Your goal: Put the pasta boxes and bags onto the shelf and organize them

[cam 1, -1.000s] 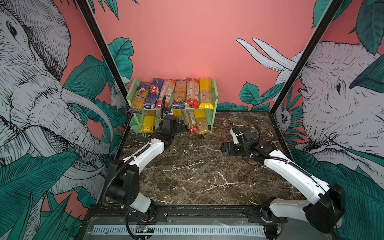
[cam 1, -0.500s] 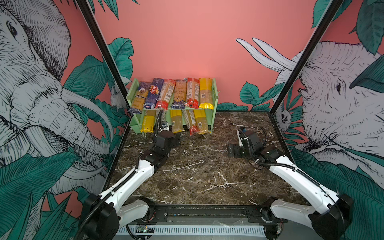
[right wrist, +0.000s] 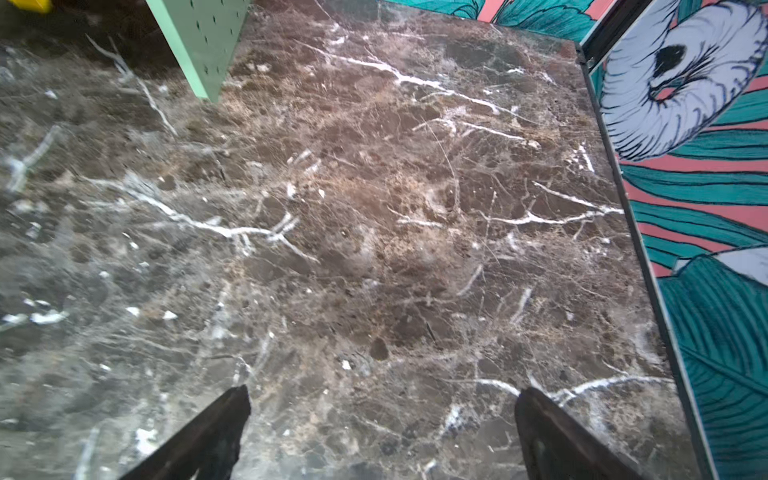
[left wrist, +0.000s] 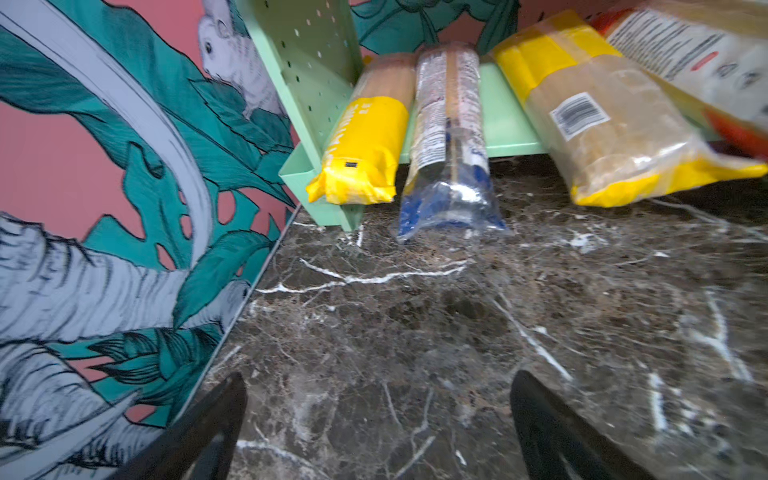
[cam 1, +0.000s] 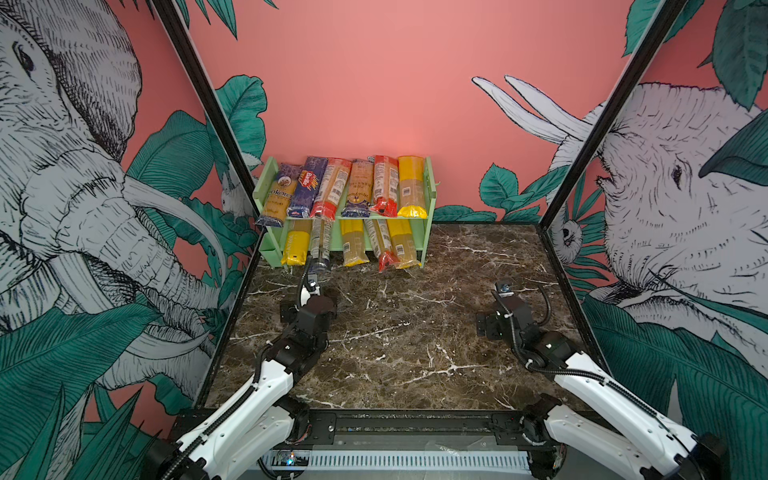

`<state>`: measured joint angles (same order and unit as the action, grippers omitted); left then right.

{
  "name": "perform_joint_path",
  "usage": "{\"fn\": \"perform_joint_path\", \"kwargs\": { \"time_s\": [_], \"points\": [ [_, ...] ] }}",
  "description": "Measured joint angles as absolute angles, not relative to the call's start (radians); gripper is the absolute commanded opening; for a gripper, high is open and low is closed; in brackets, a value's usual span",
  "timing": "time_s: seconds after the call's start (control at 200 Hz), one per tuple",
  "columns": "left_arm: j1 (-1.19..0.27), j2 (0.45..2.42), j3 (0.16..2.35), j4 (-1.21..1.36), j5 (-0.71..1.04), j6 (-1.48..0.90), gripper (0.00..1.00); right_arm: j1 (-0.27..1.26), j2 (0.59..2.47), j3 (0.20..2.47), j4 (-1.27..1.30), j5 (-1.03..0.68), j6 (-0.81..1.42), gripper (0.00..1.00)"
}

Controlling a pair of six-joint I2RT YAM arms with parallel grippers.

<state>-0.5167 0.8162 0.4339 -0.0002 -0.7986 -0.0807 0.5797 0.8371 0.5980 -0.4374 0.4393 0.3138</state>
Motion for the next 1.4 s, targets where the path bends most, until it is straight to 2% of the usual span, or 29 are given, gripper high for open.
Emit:
{"fn": "perform_joint_path", "kwargs": {
  "time_s": [0.19, 0.42, 0.62, 0.75, 0.97, 1.12, 1.27, 1.4],
  "points": [
    [-0.485, 0.874, 0.285, 0.245, -0.817, 0.041, 1.0, 0.58, 0.799, 0.531, -0.336, 0.548, 0.241, 0.99],
    [-0.321, 1.037, 0.279, 0.474, -0.757, 0.057, 1.0, 0.575, 0.778, 0.342, -0.031, 0.685, 0.094, 0.99],
    [-0.242, 1.188, 0.279, 0.632, -0.694, 0.054, 1.0, 0.488, 0.859, 0.325, 0.216, 0.724, -0.028, 0.99],
    [-0.224, 1.273, 0.279, 0.72, -0.652, 0.054, 1.0, 0.377, 0.956, 0.294, 0.386, 0.669, -0.034, 0.99],
    [-0.2, 1.386, 0.28, 0.871, -0.592, 0.073, 0.99, 0.189, 1.229, 0.286, 0.608, 0.529, -0.021, 0.99],
    [-0.194, 1.489, 0.292, 0.945, -0.554, 0.097, 0.99, 0.121, 1.356, 0.302, 0.712, 0.425, -0.018, 0.99],
    [-0.186, 1.507, 0.343, 0.927, -0.495, 0.11, 0.99, 0.044, 1.512, 0.344, 0.84, 0.282, 0.001, 0.99],
    [-0.157, 1.507, 0.372, 0.921, -0.439, 0.109, 0.99, 0.025, 1.546, 0.356, 0.854, 0.174, -0.002, 0.99]
  ]
}}
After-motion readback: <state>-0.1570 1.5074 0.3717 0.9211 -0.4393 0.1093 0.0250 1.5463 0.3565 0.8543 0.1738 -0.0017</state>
